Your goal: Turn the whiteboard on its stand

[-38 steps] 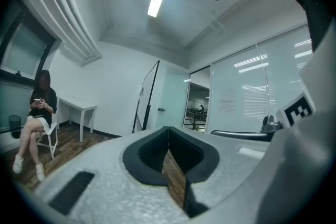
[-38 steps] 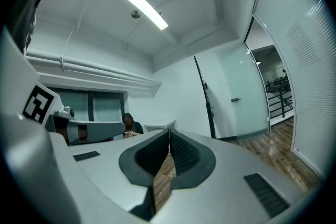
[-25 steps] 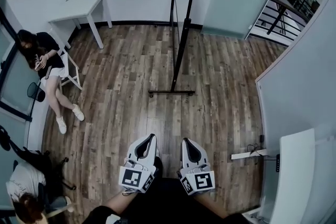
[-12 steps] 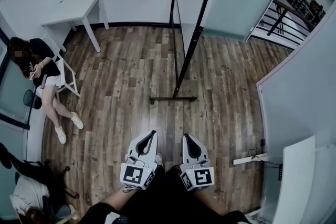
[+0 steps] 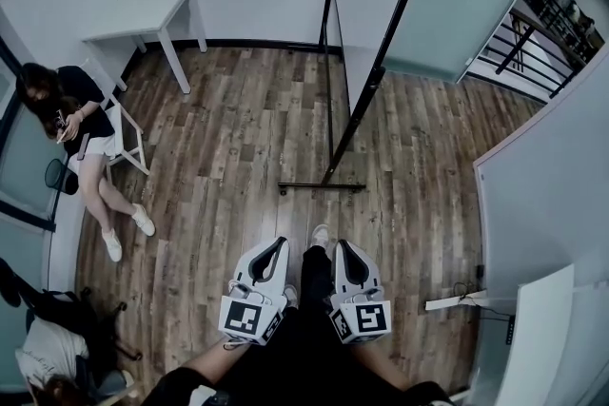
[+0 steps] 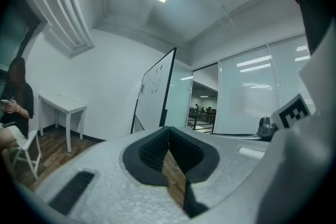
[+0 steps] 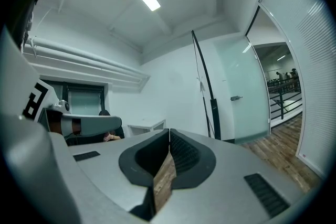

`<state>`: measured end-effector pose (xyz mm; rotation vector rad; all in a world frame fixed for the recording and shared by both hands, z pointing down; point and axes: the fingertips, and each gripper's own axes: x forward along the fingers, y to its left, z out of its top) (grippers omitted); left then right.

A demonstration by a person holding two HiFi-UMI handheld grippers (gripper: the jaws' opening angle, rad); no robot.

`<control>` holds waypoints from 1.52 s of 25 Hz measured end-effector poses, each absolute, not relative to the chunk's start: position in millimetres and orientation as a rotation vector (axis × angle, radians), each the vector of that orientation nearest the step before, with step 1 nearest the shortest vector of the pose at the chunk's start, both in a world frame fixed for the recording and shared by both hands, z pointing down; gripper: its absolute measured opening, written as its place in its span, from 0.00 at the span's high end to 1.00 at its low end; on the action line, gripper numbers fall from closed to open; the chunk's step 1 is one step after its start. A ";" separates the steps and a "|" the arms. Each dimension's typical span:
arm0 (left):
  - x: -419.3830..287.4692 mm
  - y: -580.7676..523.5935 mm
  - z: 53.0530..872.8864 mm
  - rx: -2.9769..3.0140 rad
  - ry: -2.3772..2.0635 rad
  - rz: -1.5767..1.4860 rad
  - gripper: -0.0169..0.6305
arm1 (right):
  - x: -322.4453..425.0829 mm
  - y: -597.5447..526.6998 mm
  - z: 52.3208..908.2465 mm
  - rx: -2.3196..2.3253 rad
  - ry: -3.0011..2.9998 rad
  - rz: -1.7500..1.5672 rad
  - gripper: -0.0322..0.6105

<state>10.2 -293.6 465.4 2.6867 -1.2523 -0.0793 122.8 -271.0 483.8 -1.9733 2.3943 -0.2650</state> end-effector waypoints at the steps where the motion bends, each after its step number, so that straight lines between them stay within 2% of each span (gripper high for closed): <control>1: 11.0 -299.3 466.2 2.684 -1.255 -0.080 0.95 | 124.2 -277.2 485.5 -1.974 2.397 -0.264 0.93; 30: 108.6 -536.2 474.3 2.658 -1.261 -0.039 0.95 | 245.9 -528.8 517.6 -2.117 2.382 -0.318 0.92; 38: 124.5 -576.5 481.6 2.630 -1.301 -0.018 0.95 | 277.6 -585.3 554.4 -2.186 2.414 -0.399 0.74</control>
